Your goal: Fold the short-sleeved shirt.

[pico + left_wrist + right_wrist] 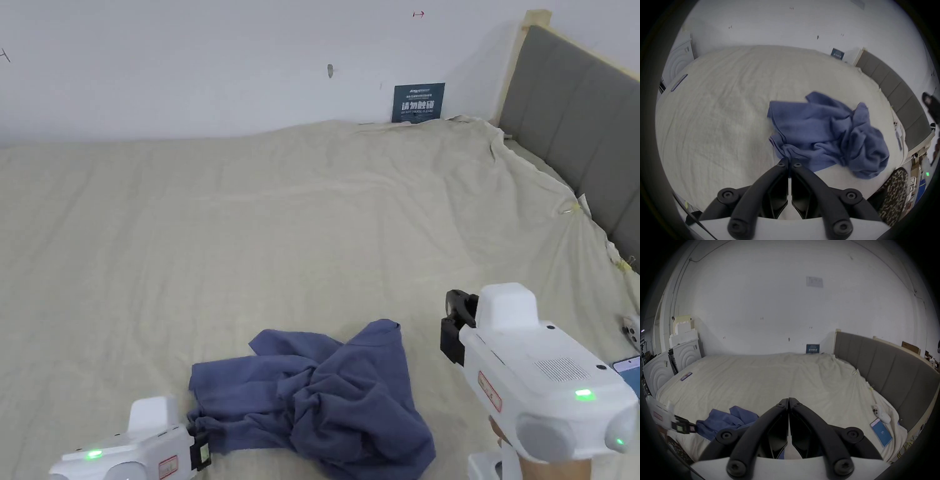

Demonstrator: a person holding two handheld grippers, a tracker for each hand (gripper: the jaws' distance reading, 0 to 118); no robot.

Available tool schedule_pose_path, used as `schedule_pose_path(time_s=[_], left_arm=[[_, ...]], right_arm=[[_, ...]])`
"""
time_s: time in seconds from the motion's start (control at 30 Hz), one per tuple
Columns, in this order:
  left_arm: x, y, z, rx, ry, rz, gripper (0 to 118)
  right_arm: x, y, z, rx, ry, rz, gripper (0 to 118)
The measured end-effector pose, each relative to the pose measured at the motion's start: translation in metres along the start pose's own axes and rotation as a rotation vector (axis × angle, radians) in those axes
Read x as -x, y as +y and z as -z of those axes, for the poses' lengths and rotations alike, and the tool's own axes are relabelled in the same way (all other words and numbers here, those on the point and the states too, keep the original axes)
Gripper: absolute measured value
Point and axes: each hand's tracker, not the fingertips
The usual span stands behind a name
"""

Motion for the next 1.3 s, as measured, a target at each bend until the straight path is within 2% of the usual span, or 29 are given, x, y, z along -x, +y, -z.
schedule_pose_path(time_s=[0.03,0.07,0.1,0.17,0.2,0.33,0.5,0.6,0.63,0.7,0.73,0.77,0.87,1.03,1.3], left_arm=[[0.001,0.003,-0.004,-0.008,-0.010,-0.004,0],[0.002,0.006,-0.008,-0.017,-0.020,-0.010,0],[0.003,0.007,-0.010,-0.027,-0.028,-0.013,0],[0.003,0.010,-0.011,-0.031,-0.033,-0.011,0],[0.002,0.010,-0.010,-0.044,-0.024,-0.010,0],[0.000,0.012,-0.005,-0.048,-0.016,0.001,0],[0.008,0.015,0.002,-0.035,-0.027,-0.004,0],[0.014,0.015,0.002,-0.037,-0.036,-0.023,0],[0.015,0.015,0.001,-0.039,-0.041,-0.031,0],[0.017,0.014,-0.001,-0.041,-0.045,-0.038,0],[0.017,0.014,-0.001,-0.043,-0.048,-0.039,0],[0.018,0.014,-0.001,-0.043,-0.050,-0.040,0],[0.019,0.014,-0.004,-0.049,-0.061,-0.039,0],[0.020,0.019,-0.017,-0.085,-0.091,-0.047,0],[0.036,0.064,-0.060,-0.220,-0.086,-0.068,0]], right_arm=[[-0.001,-0.001,0.014,0.042,0.002,0.003,2],[-0.001,-0.001,0.029,0.082,0.007,-0.001,11],[-0.002,-0.003,0.043,0.121,0.024,0.002,29],[-0.001,-0.009,0.075,0.209,0.039,-0.011,76],[-0.002,-0.014,0.089,0.238,0.048,-0.006,82],[0.000,-0.035,0.136,0.343,0.018,-0.002,83],[0.001,-0.059,0.183,0.482,0.032,0.040,83],[0.003,-0.073,0.203,0.557,0.010,0.070,73],[0.003,-0.076,0.207,0.576,0.021,0.100,64],[0.006,-0.084,0.207,0.600,0.062,0.178,34],[0.008,-0.086,0.206,0.608,0.075,0.200,19],[0.010,-0.085,0.203,0.594,0.077,0.188,9],[0.019,-0.072,0.181,0.556,0.072,0.136,7],[0.006,-0.033,0.126,0.440,0.104,0.165,7],[-0.052,0.042,0.042,0.285,0.149,0.224,7]])
